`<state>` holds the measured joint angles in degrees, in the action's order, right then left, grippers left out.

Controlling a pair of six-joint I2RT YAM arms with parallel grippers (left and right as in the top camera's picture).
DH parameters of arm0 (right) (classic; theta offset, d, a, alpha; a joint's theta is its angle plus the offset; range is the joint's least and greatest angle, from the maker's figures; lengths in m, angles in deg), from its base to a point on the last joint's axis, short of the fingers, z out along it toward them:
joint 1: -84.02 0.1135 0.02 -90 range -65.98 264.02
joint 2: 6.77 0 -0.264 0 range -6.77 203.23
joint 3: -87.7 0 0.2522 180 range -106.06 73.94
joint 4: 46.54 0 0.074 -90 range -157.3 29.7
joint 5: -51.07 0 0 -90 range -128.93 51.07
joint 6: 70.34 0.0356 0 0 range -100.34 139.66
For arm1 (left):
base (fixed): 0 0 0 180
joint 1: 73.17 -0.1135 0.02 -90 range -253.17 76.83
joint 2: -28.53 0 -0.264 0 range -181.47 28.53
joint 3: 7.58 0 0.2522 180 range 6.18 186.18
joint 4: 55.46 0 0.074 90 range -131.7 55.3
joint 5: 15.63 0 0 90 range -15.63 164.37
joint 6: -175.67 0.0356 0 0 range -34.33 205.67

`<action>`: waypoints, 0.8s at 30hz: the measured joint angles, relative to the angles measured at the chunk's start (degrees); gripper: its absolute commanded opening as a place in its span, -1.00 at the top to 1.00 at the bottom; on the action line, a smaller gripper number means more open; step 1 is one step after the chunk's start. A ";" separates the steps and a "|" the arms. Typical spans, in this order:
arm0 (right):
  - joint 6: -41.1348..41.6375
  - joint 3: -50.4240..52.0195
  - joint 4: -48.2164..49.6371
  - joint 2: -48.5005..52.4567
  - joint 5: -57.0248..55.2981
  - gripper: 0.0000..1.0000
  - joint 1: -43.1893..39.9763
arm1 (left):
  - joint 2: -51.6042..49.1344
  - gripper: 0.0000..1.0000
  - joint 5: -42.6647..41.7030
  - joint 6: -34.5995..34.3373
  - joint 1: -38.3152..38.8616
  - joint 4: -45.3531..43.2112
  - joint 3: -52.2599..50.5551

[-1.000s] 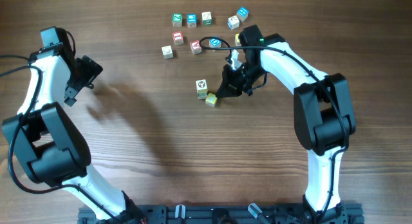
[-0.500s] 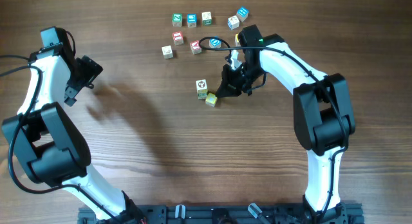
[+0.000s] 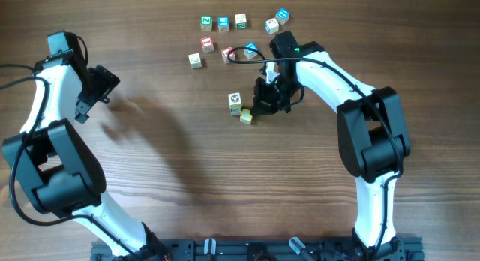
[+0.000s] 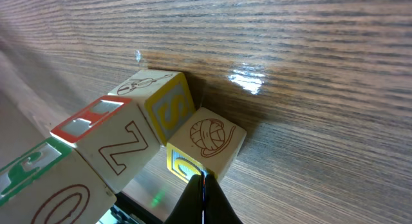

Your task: Form a tower

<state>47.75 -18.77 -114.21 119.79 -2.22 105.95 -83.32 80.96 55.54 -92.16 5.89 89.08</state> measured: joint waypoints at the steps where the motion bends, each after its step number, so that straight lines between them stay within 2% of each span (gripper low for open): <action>1: 0.20 0.00 0.00 0.00 -0.09 0.91 0.00 | 0.00 -1.00 0.00 0.00 0.00 0.00 0.00; 24: 1.49 0.00 0.00 -0.07 -1.31 0.91 0.00 | 0.00 -1.00 0.00 0.00 0.00 -0.02 0.00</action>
<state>49.24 -18.77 -114.21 119.72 -3.53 105.95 -83.32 80.96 55.54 -92.16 5.87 89.08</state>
